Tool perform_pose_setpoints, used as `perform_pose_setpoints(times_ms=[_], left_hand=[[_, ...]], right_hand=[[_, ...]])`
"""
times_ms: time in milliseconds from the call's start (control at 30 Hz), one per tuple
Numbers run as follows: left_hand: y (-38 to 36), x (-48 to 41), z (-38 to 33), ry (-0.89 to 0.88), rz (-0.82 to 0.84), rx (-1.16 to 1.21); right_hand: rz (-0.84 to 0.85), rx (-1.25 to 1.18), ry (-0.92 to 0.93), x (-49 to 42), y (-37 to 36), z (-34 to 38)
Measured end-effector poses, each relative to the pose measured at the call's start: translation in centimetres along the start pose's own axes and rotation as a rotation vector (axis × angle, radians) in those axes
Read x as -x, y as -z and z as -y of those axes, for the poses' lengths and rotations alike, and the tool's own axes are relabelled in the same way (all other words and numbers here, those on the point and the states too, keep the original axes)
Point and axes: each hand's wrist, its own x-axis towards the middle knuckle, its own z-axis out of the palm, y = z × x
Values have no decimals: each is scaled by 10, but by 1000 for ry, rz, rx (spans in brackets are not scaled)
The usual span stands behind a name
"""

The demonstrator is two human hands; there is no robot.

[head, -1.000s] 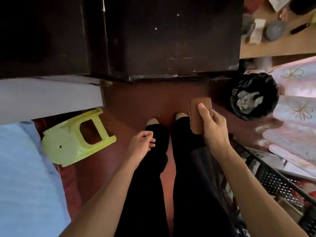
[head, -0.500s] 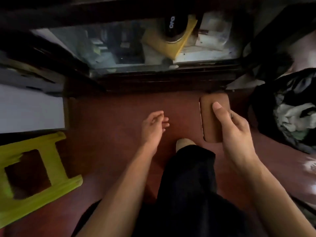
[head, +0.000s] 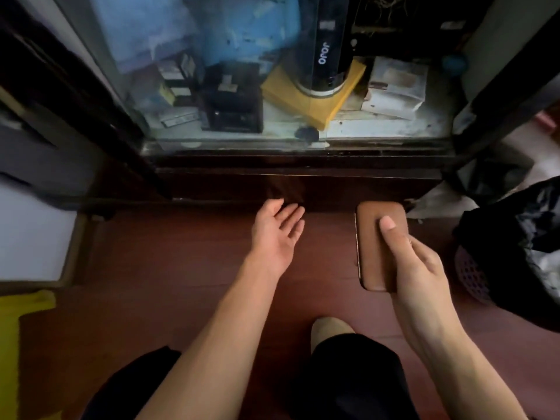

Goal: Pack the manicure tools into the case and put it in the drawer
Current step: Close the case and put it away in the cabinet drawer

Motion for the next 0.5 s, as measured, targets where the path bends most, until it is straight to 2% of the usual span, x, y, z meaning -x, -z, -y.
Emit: perform_pose_setpoints(times_ms=[233, 400, 500], left_hand=[[6, 10, -9, -34, 62, 170], [7, 6, -8, -24, 172, 206], [7, 4, -12, -39, 162, 161]], right_hand=[[-8, 38, -60, 8, 4, -3], [-10, 49, -55, 2, 3, -1], [-5, 21, -39, -1, 2, 2]])
